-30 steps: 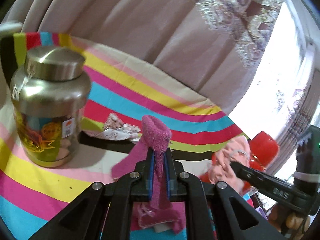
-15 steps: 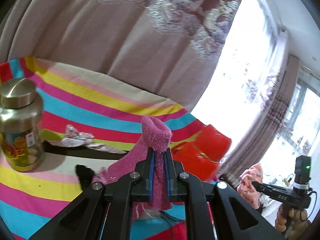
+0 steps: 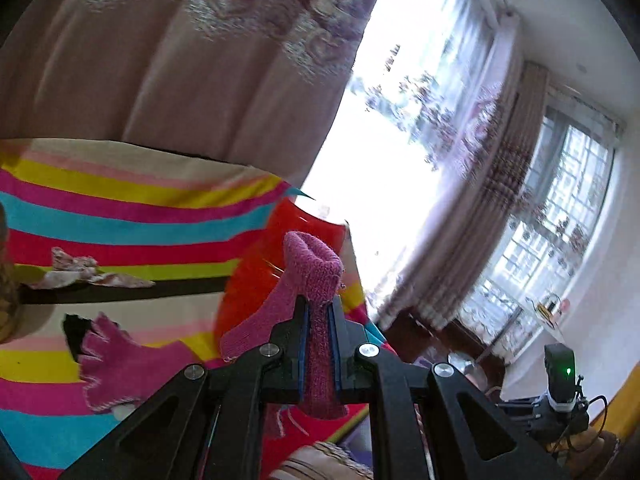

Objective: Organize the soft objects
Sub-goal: 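Carry the magenta glove and pink pouch into the white box and open both tools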

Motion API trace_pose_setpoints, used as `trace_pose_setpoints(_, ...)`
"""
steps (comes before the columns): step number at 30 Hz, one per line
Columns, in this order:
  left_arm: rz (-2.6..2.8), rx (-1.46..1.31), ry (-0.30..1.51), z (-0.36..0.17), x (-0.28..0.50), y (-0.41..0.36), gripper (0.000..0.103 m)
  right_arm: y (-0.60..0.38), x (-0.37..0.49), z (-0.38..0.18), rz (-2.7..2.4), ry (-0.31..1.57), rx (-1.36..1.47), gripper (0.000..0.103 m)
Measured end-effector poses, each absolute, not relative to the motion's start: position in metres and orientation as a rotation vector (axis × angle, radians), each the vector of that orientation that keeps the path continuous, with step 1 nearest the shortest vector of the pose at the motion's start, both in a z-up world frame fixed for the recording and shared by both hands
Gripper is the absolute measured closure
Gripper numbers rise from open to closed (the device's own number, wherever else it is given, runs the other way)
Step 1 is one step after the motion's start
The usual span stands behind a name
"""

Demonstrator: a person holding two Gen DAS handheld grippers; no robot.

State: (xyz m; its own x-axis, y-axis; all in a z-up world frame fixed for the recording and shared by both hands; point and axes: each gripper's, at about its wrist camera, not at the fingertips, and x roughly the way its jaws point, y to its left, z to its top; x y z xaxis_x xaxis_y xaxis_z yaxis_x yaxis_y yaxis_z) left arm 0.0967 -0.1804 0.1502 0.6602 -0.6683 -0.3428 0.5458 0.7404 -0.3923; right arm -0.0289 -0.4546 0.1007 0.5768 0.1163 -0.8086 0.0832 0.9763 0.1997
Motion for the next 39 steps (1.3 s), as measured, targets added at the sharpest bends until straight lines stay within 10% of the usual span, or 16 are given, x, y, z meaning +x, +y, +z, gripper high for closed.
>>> trace_pose_setpoints(9, -0.797, -0.218, 0.521, 0.154, 0.075, -0.224, 0.094, -0.452, -0.069, 0.045, 0.184, 1.183, 0.235, 0.078)
trace_pose_setpoints(18, -0.908, -0.125, 0.563, 0.152, 0.046, -0.276, 0.094, -0.455, -0.081, 0.029, 0.231, 1.273, 0.217, 0.037)
trace_pose_setpoints(33, -1.006, 0.153, 0.63, 0.138, 0.024, -0.371, 0.093, -0.522, -0.092, 0.084, 0.003, 1.063, 0.243, 0.035)
trace_pose_setpoints(39, -1.104, 0.166, 0.68, 0.129, 0.019, -0.392, 0.052, -0.529, -0.096, 0.086, -0.009, 1.052, 0.256, 0.035)
